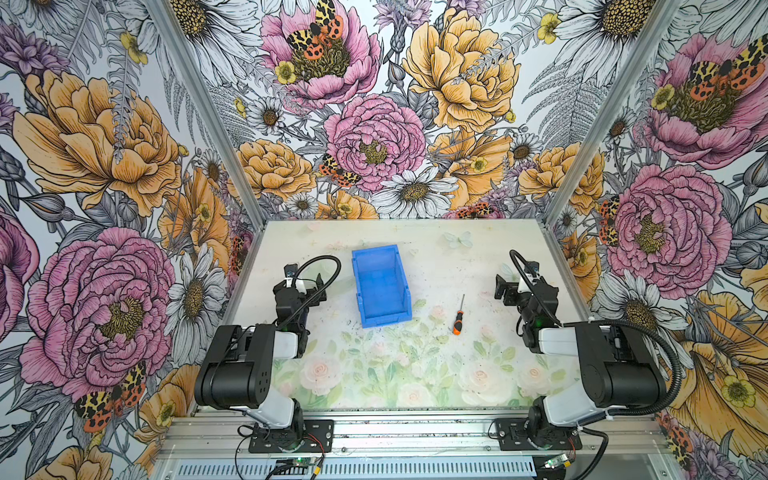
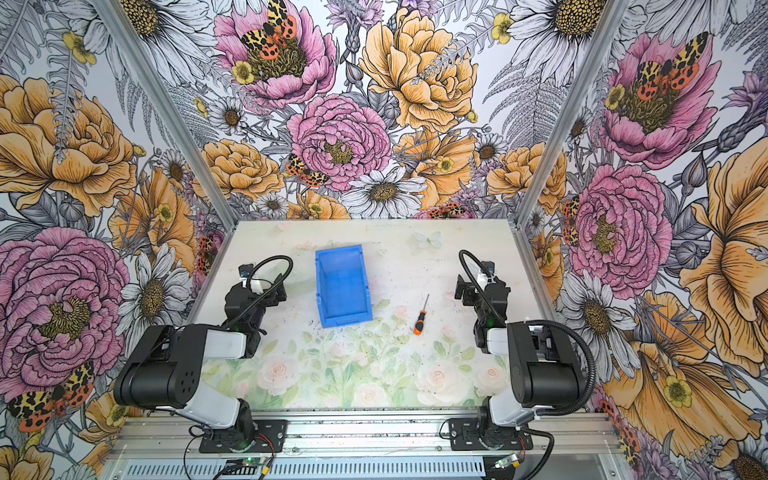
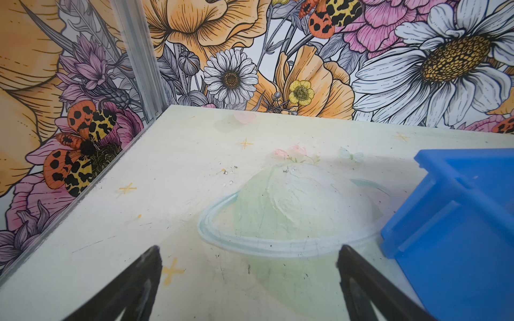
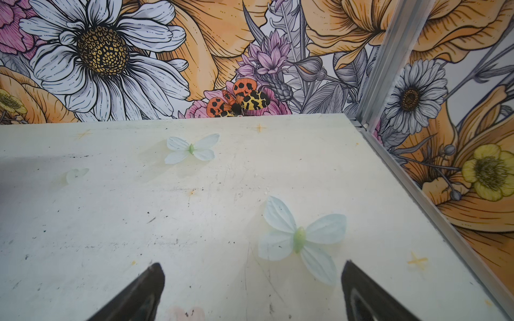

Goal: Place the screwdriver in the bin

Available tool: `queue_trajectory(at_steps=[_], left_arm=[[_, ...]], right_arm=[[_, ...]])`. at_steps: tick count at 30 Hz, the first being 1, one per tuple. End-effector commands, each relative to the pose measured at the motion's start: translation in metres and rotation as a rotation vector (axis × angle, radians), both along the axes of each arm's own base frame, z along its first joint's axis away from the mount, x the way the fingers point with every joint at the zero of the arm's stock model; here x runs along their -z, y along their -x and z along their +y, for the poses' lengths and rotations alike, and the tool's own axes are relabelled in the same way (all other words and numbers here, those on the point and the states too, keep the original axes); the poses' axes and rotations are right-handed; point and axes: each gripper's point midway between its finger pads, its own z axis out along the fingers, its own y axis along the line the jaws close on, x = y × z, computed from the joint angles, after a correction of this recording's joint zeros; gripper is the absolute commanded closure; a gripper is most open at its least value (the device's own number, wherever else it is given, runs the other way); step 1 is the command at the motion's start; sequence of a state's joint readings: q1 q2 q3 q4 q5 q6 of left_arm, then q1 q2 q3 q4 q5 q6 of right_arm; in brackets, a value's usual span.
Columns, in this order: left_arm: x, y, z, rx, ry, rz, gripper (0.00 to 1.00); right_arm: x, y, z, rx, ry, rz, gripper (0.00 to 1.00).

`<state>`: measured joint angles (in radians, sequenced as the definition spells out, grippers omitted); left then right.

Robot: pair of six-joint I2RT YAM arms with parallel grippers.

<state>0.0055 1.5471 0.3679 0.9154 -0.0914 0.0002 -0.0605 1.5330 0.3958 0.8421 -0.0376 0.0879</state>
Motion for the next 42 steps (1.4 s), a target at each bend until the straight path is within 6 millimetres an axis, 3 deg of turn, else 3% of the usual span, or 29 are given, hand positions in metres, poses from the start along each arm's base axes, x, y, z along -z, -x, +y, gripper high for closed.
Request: queue_trajectory(at_steps=[1,10,15,20,26,34,38,42], left_arm=[[-0.012,-0.005,0.002,0.010,0.005,-0.020,0.01],[-0.031,0.004,0.007,-0.017,0.021,-0.005,0.01],[-0.046,0.021,0.012,-0.062,0.034,0.050,0.01],[-0.061,0.041,0.004,-0.091,0.069,0.099,0.01],[-0.081,0.071,-0.010,-0.150,0.230,0.115,0.01],[-0.086,0.108,-0.043,-0.078,0.427,0.210,0.01],[-0.075,0.115,-0.078,0.061,0.457,0.356,0.01],[-0.071,0.125,-0.102,0.141,0.475,0.393,0.01]], right_arm=[[-0.010,-0.001,-0.016,0.112,0.012,-0.010,0.00],[-0.036,0.010,-0.016,0.149,0.028,0.000,0.00],[-0.052,0.021,-0.011,0.190,0.039,0.083,0.00],[-0.061,0.041,-0.012,0.263,-0.052,0.223,0.01],[-0.073,0.065,0.016,0.198,-0.219,0.331,0.01],[-0.044,0.113,0.049,0.223,-0.284,0.580,0.01],[-0.035,0.128,0.068,0.205,-0.307,0.667,0.01],[-0.022,0.136,0.081,0.204,-0.305,0.731,0.01]])
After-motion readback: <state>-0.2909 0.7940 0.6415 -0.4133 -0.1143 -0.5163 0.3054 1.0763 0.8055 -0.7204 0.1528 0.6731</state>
